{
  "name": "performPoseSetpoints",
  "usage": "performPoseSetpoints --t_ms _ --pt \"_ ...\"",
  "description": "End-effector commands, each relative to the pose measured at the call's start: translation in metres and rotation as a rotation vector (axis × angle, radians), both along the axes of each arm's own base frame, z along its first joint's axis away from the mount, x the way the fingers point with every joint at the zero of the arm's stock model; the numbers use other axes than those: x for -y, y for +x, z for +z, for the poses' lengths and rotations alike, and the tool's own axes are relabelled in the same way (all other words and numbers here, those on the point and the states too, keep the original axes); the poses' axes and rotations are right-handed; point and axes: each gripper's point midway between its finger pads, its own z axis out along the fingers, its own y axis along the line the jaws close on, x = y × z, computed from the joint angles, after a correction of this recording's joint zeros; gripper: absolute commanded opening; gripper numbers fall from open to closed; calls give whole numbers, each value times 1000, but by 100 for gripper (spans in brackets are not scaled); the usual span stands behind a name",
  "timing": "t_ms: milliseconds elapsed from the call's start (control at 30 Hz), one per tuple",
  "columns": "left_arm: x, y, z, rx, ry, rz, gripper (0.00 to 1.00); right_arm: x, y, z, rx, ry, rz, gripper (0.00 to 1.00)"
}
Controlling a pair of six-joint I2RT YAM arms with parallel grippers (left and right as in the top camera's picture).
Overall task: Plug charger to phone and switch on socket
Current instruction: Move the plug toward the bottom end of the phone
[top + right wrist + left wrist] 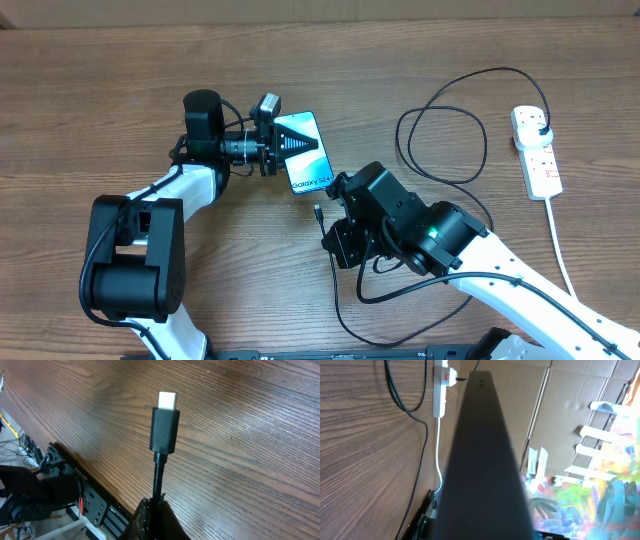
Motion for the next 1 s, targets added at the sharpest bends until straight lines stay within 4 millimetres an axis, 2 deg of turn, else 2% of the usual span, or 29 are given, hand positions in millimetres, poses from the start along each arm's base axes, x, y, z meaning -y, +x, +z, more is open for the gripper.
performPoseSetpoints --t_ms 0,267,500,800,967 --pt "2 3 8 21 -7 -11 4 -1 1 0 25 -4 19 4" --pt "2 -6 12 152 -31 -72 4 4 9 -2 74 -35 13 4" --pt "2 -6 11 151 -29 -68 4 3 9 -1 76 -32 13 4" --pt "7 -7 11 63 -27 -72 4 2 12 -2 106 -36 41 4" --pt "8 -5 10 73 -19 -59 4 15 22 -9 145 -122 -5 4"
